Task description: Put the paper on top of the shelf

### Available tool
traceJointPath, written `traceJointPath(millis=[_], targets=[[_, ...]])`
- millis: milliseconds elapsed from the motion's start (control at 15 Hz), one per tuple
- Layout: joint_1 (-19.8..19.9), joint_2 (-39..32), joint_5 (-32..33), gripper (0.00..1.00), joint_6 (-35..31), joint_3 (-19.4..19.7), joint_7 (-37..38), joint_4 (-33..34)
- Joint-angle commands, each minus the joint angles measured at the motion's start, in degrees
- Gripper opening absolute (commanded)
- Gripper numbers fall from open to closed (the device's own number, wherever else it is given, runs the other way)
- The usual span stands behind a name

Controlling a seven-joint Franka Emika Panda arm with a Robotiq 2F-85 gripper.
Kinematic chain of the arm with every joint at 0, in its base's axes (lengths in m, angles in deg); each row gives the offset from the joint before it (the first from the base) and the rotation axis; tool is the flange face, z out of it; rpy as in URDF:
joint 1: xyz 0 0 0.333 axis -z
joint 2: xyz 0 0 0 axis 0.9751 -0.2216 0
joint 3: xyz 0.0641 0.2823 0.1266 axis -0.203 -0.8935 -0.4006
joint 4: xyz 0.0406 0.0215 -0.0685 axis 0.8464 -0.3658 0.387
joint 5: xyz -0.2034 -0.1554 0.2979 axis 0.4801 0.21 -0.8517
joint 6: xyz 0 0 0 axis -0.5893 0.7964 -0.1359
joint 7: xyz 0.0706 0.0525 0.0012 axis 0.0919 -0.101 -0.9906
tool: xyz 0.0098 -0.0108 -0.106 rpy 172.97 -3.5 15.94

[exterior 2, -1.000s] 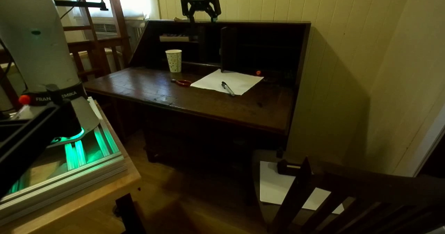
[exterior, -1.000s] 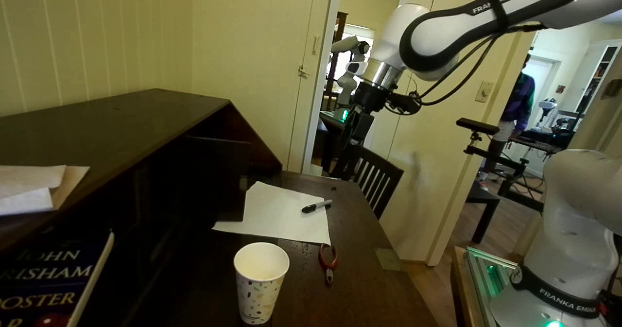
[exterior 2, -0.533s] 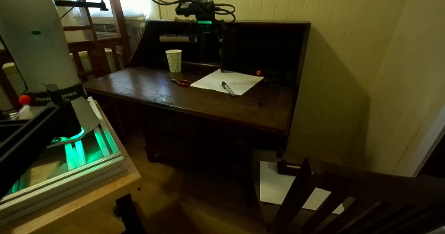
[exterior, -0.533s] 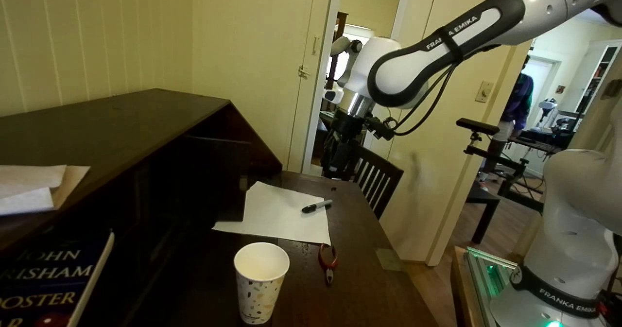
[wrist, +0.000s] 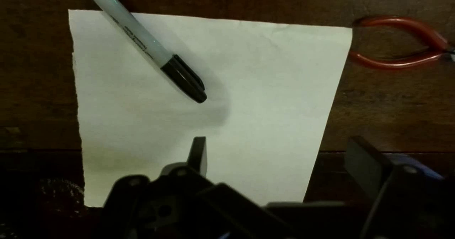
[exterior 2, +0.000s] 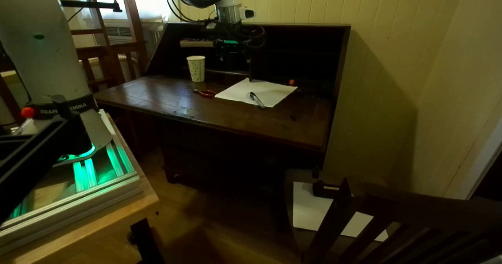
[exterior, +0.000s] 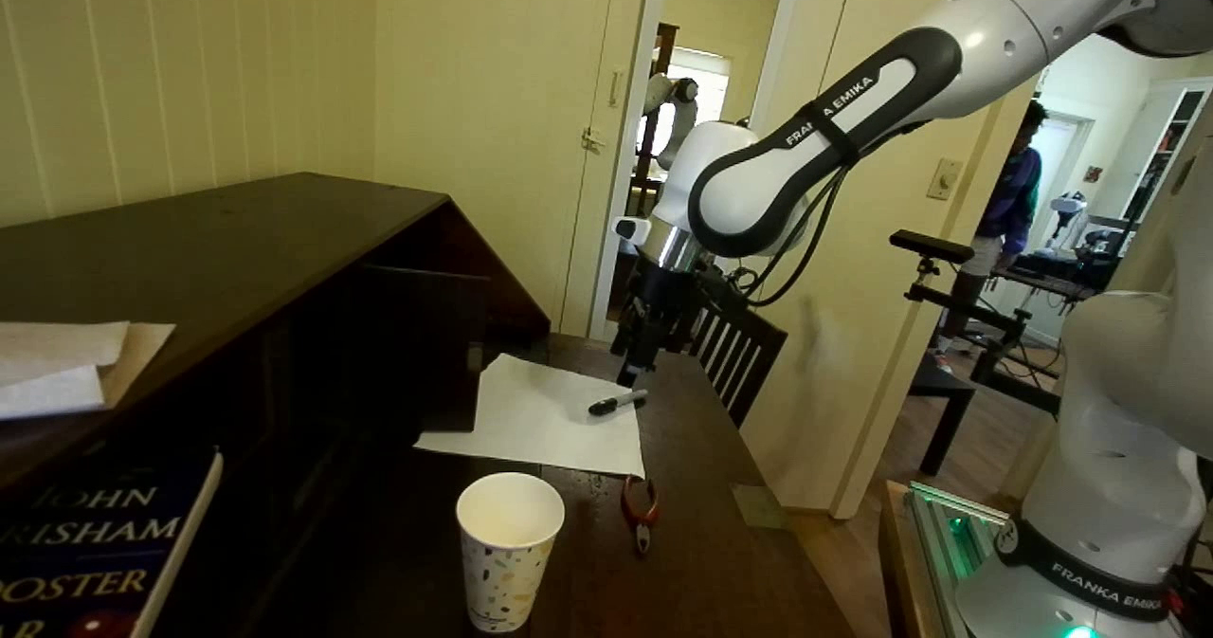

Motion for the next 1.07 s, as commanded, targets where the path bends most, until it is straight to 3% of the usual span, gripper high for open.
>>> traceJointPath(millis=[0, 67, 267, 333, 400, 733, 1000], targets=[[2.68, 0.09, 0.38, 1.00, 0.11, -2.69, 0.37, 0.09], [2.55, -1.07, -6.47, 1.00, -2.01, -4.07, -5.27, -0.42], [2.75, -3.66, -14.44, 1.00, -7.49, -7.66, -9.34, -1.97], [3.22, -4.25, -19.81, 1.00, -8.62, -9.54, -13.14, -2.08], [1.84, -5.24, -22.72, 1.00, -10.67, -9.10, -15.38, -2.21], [3.66, -9.70, -31.09, 1.00, -22.60, -12.39, -21.29, -2.34], [7.92, -11.93, -38.37, 1.00, -22.50, -18.23, -27.49, -0.46]])
